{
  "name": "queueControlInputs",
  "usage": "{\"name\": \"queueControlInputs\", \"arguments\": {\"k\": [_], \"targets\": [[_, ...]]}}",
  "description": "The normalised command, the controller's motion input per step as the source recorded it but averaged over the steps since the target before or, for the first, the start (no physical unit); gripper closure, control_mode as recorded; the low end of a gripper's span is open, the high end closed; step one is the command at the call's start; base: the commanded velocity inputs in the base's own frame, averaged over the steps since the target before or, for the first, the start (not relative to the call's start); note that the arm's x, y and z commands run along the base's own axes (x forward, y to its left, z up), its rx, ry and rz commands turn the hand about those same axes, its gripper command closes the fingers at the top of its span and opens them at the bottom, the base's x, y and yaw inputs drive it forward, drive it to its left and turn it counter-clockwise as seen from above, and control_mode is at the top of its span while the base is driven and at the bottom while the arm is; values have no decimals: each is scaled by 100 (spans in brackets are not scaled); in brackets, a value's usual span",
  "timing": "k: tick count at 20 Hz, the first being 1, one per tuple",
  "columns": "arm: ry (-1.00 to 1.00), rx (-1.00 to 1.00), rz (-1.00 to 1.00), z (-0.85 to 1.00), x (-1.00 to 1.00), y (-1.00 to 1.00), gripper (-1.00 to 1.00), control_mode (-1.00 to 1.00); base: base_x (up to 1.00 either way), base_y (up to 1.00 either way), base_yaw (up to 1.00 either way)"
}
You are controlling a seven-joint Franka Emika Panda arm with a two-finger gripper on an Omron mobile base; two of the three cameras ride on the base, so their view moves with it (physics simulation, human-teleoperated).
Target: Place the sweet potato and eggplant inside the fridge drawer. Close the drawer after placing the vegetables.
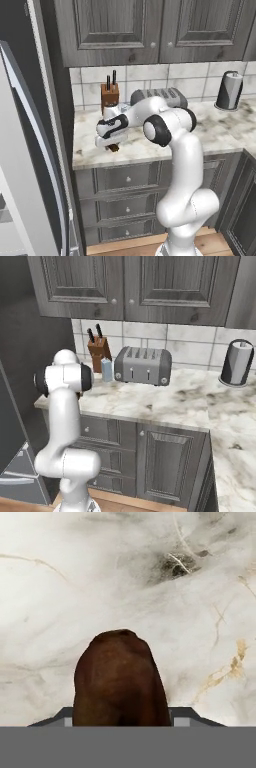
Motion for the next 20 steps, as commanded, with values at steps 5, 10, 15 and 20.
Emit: {"name": "queueControlInputs", "arguments": {"k": [5,10,15,20], "targets": [[-15,0,0,53,-76,-63,100,-100,0,0,0],[-23,0,-2,49,-100,-83,100,-100,0,0,0],[-24,2,-8,13,-100,-65,100,-100,0,0,0],[-17,4,-10,35,-100,-51,100,-100,0,0,0]]}}
